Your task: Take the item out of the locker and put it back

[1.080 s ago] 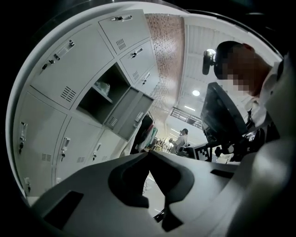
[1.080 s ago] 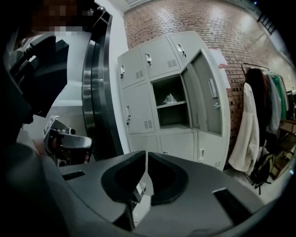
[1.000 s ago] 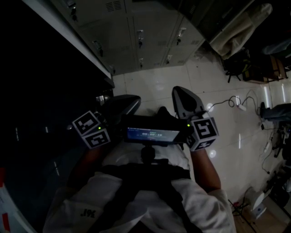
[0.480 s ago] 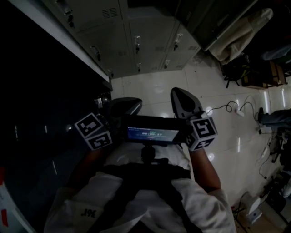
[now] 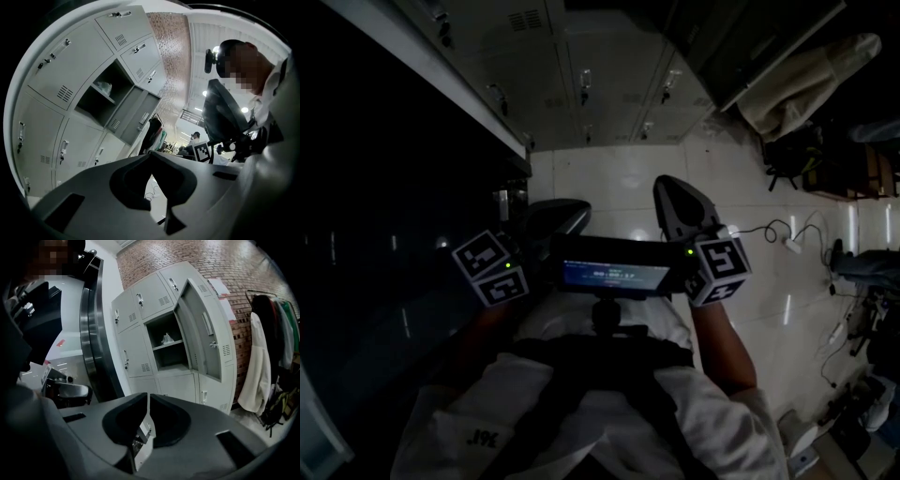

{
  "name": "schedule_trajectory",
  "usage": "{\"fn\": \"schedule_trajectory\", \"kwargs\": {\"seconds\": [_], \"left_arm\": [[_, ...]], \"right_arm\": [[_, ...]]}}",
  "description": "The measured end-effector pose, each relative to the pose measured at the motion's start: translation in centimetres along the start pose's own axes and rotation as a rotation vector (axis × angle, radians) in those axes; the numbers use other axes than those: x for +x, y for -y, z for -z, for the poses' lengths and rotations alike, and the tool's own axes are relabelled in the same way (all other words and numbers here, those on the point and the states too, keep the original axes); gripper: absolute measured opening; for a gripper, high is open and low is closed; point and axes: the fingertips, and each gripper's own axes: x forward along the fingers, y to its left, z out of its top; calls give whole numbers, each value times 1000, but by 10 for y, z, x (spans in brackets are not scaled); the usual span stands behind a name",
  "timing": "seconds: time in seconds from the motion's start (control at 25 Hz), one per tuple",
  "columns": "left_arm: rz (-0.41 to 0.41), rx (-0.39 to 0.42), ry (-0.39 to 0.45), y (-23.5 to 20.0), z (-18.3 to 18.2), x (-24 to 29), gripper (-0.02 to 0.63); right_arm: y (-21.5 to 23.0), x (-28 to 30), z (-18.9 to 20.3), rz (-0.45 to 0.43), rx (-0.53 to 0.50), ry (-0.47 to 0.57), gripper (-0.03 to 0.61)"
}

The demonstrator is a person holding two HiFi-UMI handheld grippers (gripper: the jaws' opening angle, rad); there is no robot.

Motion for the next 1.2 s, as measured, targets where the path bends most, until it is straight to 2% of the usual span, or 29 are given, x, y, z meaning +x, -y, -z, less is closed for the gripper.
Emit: {"fn": "schedule_trajectory", "kwargs": {"seconds": [0.32,0.52,0.8,1.2], "left_arm": [[-12,13,-16,8,8,11,-8],[5,26,-56,23,19,18,-7],[38,80,-119,28,20,27,-8],[39,86,-125,30,25,25,-8]], "right_arm": [[7,-11,12,-25,11,-1,8],[3,-22,22,-37,24,-5,8],[1,-19,13,-22,2,16,7],[3,-26,19,-11,40,39,1]]}}
